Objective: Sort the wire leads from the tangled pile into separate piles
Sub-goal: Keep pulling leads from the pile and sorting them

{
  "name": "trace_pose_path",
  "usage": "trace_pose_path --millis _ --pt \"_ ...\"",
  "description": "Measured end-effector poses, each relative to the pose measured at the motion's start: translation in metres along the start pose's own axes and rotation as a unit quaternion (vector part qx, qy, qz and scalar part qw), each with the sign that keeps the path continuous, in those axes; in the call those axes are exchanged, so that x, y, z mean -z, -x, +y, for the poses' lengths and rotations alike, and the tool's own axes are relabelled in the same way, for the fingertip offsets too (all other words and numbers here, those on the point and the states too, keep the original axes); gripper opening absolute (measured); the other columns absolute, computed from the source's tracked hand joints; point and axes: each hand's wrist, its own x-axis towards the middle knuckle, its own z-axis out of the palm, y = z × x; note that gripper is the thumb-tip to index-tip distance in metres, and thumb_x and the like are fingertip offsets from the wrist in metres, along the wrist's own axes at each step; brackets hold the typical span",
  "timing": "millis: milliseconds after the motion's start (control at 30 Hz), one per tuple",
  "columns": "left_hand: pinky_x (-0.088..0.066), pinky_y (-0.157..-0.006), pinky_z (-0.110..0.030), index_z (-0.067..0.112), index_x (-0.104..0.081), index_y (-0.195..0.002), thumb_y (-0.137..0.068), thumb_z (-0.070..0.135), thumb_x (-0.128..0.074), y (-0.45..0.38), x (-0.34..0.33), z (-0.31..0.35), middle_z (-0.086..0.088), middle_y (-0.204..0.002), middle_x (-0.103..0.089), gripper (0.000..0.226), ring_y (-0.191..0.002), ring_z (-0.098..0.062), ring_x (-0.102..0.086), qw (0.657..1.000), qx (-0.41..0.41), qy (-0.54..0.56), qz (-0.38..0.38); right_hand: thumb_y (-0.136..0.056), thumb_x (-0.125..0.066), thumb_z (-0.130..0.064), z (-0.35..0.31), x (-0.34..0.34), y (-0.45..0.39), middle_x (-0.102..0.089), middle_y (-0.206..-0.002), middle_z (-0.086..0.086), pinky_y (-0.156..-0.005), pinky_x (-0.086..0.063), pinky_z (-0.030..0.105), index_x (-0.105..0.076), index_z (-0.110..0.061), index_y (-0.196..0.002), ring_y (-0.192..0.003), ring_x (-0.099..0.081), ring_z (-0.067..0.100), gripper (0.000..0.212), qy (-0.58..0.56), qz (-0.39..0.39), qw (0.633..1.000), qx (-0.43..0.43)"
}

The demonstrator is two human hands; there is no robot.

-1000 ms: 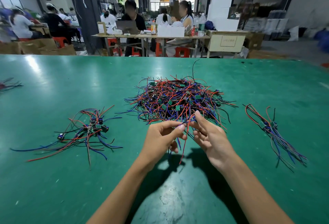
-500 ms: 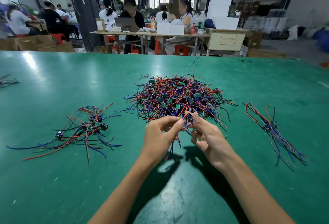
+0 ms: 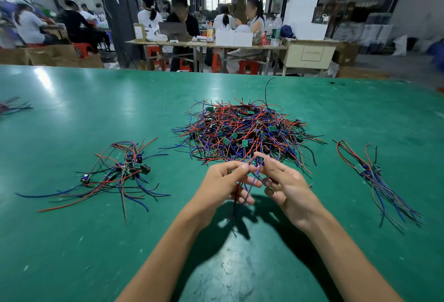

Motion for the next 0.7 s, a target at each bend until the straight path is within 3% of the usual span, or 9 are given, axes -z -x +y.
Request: trace_pose_path --millis 133,233,333,433,500,567,633,700 --pt "-0.038 -0.049 -0.013 0.008 -0.073 -0.104 -0.102 0.021 -0.055 -0.008 0.017 0.004 -0.001 -0.074 -0.071 0.023 -0.048 -0.008 -0.043 0.996 -0.027 0.057 0.065 -0.081 -0.071 -0.042 0.000 0.001 -0.001 -0.078 -0.098 -0.003 -0.057 -0.045 0.011 -0.073 -0.027 -0.115 -0.061 -0.056 0.002 0.037 0.102 0.023 0.993 0.053" --pt "-0.036 -0.051 -0.010 0.010 -0.075 -0.101 -0.099 0.021 -0.059 -0.010 0.046 0.011 0.003 -0.077 -0.071 0.021 -0.052 -0.004 -0.042 0.977 -0.084 0.096 0.173 -0.087 -0.077 -0.028 0.004 0.011 -0.006 -0.077 -0.085 -0.009 -0.063 -0.046 0.013 -0.074 -0.031 -0.106 -0.066 -0.061 0.003 0.020 0.271 0.105 0.943 0.161" --pt "-0.044 -0.057 -0.017 0.010 -0.076 -0.104 -0.099 0.018 -0.060 -0.007 0.084 0.015 0.004 -0.083 -0.074 0.019 -0.058 -0.004 -0.049 0.911 -0.165 0.014 0.377 -0.087 -0.076 -0.030 0.012 0.018 -0.013 -0.072 -0.088 -0.014 -0.075 -0.049 0.026 -0.075 -0.034 -0.102 -0.079 -0.061 0.010 0.015 0.473 0.159 0.843 0.201" --pt "-0.050 -0.087 -0.039 0.003 -0.071 -0.120 -0.099 0.018 -0.057 0.000 0.118 0.005 -0.017 -0.105 -0.073 0.029 -0.095 -0.028 -0.064 0.819 -0.131 -0.219 0.513 -0.089 -0.067 -0.053 0.025 0.014 -0.016 -0.065 -0.092 -0.012 -0.087 -0.046 0.034 -0.074 -0.035 -0.106 -0.095 -0.056 0.016 0.026 0.579 0.148 0.784 0.167" --pt "-0.039 -0.097 -0.043 0.000 -0.067 -0.121 -0.097 0.020 -0.058 0.001 0.127 -0.004 -0.027 -0.120 -0.063 0.033 -0.117 -0.040 -0.048 0.778 -0.031 -0.367 0.509 -0.086 -0.053 -0.074 0.034 0.005 -0.021 -0.061 -0.090 -0.010 -0.086 -0.042 0.034 -0.074 -0.039 -0.099 -0.095 -0.054 0.016 0.043 0.634 0.173 0.739 0.145" --pt "-0.031 -0.102 -0.045 0.000 -0.061 -0.122 -0.093 0.024 -0.063 0.002 0.122 -0.007 -0.026 -0.141 -0.046 0.038 -0.129 -0.041 -0.032 0.749 0.049 -0.436 0.496 -0.082 -0.041 -0.085 0.039 -0.006 -0.028 -0.060 -0.088 -0.008 -0.085 -0.037 0.035 -0.073 -0.040 -0.089 -0.095 -0.052 0.017 0.055 0.663 0.211 0.706 0.133" --pt "-0.026 -0.108 -0.048 0.003 -0.053 -0.136 -0.089 0.026 -0.067 0.002 0.109 -0.008 -0.023 -0.155 -0.028 0.054 -0.137 -0.039 -0.022 0.737 0.062 -0.461 0.491 -0.082 -0.047 -0.080 0.042 -0.015 -0.032 -0.058 -0.087 -0.008 -0.084 -0.035 0.036 -0.070 -0.038 -0.083 -0.096 -0.050 0.017 0.048 0.668 0.213 0.699 0.141" --pt "-0.023 -0.108 -0.048 0.011 -0.053 -0.139 -0.088 0.025 -0.067 -0.001 0.092 -0.006 -0.018 -0.155 -0.028 0.054 -0.139 -0.035 -0.021 0.738 0.011 -0.474 0.480 -0.086 -0.058 -0.064 0.043 -0.018 -0.033 -0.059 -0.088 -0.008 -0.083 -0.033 0.035 -0.069 -0.035 -0.081 -0.099 -0.052 0.019 0.031 0.661 0.200 0.708 0.152"
